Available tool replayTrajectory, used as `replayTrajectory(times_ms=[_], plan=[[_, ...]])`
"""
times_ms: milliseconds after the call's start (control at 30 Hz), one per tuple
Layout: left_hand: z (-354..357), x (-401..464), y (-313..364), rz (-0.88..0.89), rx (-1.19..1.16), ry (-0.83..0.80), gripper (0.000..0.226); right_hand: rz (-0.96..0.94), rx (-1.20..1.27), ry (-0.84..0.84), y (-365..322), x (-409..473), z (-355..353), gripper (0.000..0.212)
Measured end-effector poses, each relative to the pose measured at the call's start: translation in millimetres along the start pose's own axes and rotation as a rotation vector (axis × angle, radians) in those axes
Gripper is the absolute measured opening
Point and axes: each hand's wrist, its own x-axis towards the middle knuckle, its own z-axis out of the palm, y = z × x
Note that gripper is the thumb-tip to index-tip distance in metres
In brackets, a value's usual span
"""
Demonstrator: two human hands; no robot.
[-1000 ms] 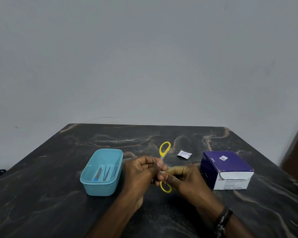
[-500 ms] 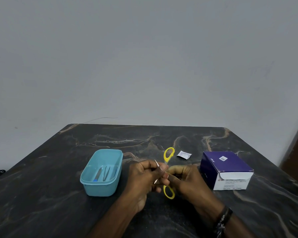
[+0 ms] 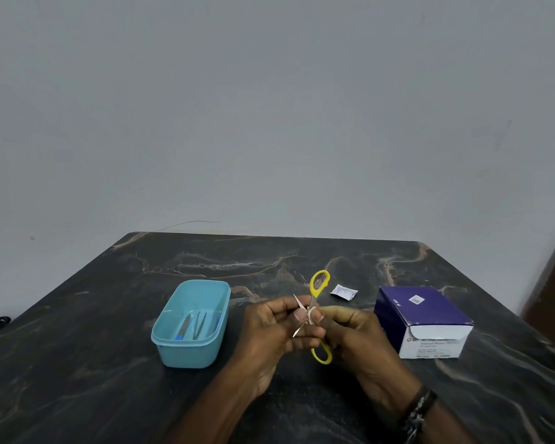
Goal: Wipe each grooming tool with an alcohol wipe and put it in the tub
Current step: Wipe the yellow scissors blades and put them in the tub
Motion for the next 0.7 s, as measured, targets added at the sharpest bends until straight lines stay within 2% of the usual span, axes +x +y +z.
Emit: replayTrajectory(times_ms=[700], plan=[[4.1, -2.6, -4.1, 0.063, 0.071, -0.037, 0.018, -0.040, 0.051, 0.103, 1.8, 1.3, -0.2, 0.017]])
